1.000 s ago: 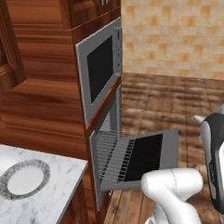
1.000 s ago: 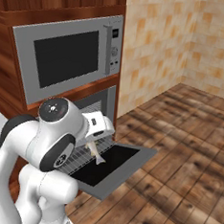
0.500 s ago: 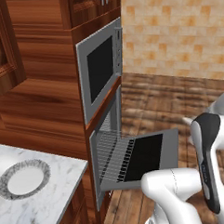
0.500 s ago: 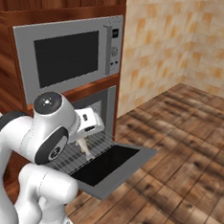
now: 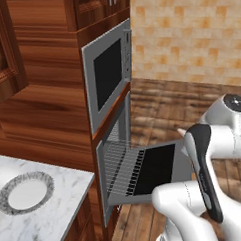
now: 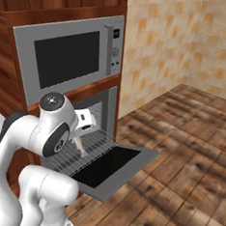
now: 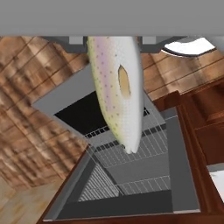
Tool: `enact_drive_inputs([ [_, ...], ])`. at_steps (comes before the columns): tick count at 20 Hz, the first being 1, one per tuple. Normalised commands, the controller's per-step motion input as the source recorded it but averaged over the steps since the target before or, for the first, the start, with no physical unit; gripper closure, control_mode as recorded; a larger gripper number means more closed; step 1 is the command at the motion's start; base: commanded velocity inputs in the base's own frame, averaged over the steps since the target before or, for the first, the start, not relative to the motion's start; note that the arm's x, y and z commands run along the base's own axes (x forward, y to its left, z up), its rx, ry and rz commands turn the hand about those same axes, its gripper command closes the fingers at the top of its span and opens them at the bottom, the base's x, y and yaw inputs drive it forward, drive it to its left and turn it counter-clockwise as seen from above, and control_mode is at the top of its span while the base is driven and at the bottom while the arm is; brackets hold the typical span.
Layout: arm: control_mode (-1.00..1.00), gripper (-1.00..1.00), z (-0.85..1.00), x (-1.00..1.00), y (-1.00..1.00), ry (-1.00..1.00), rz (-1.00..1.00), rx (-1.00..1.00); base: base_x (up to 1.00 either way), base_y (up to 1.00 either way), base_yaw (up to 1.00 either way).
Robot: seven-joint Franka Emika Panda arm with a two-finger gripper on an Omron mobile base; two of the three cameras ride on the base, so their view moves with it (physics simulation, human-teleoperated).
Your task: Place the fish on the bottom rack of the oven, and slide the tray back inside. Close the oven door.
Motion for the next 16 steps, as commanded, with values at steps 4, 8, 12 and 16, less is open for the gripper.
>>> enact_drive_inputs([
  [4,-1.00,1.00,-0.67,0.29,0.11,0.00,-0.09,0.07,0.00,0.00,0.00],
  [8,-1.00,1.00,-0.63,0.16,0.00,-0.03,-0.13,0.07,0.00,0.00,0.00],
  [12,-1.00,1.00,-0.33,0.16,0.00,-0.03,-0.18,0.09,0.00,0.00,0.00],
  [16,-1.00,1.00,-0.18,0.20,0.00,-0.07,-0.03,0.06,0.00,0.00,0.00],
])
